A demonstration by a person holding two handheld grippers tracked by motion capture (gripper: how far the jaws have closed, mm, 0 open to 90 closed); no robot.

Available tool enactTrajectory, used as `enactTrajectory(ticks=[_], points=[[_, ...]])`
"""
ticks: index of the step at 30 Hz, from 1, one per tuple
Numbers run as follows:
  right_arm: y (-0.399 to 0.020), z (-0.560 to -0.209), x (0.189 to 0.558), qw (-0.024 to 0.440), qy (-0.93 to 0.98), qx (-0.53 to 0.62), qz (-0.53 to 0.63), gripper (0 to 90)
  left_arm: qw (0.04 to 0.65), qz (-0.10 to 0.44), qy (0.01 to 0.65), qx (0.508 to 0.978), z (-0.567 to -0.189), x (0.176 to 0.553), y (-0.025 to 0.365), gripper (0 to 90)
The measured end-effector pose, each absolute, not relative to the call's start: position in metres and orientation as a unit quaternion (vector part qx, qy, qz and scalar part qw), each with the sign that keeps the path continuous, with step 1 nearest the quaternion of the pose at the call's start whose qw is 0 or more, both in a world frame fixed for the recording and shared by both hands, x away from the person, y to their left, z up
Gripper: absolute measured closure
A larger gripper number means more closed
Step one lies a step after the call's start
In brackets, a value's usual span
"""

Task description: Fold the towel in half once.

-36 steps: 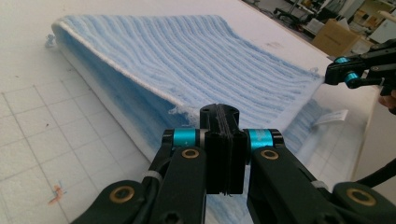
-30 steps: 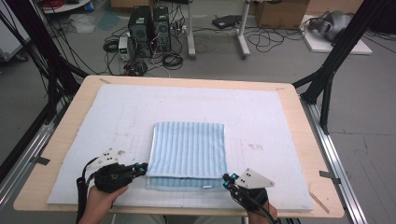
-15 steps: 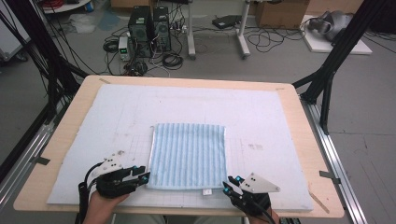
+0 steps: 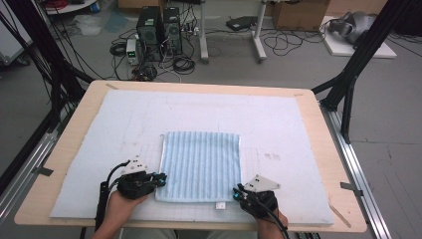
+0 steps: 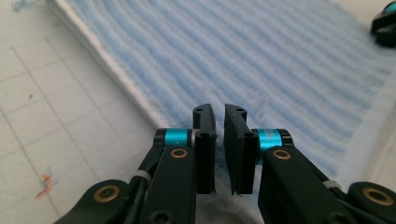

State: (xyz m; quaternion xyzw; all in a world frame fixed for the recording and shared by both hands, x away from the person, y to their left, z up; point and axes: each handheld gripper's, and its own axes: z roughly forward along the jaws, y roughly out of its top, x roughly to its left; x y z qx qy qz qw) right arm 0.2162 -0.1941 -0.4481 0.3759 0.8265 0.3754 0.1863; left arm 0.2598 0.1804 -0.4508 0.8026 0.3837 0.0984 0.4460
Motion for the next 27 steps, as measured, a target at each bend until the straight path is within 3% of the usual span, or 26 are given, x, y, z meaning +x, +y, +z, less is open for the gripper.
enactTrajectory(ticks=[6,10,18,27], points=[[-0.199,-0.450,0.213,0.180,0.819,0.381,0.388,73.4,0.450,0.101,0.381,0.802,-0.451,0.258,0.181,81.3],[-0.201,-0.441,0.220,0.176,0.808,0.383,0.412,67.0,0.483,0.110,0.377,0.783,-0.444,0.268,0.187,71.8],[-0.204,-0.417,0.276,0.191,0.779,0.403,0.440,58.5,0.515,0.148,0.356,0.766,-0.426,0.320,0.190,68.0],[-0.198,-0.417,0.327,0.201,0.786,0.413,0.414,72.7,0.517,0.167,0.370,0.754,-0.416,0.366,0.179,72.5]])
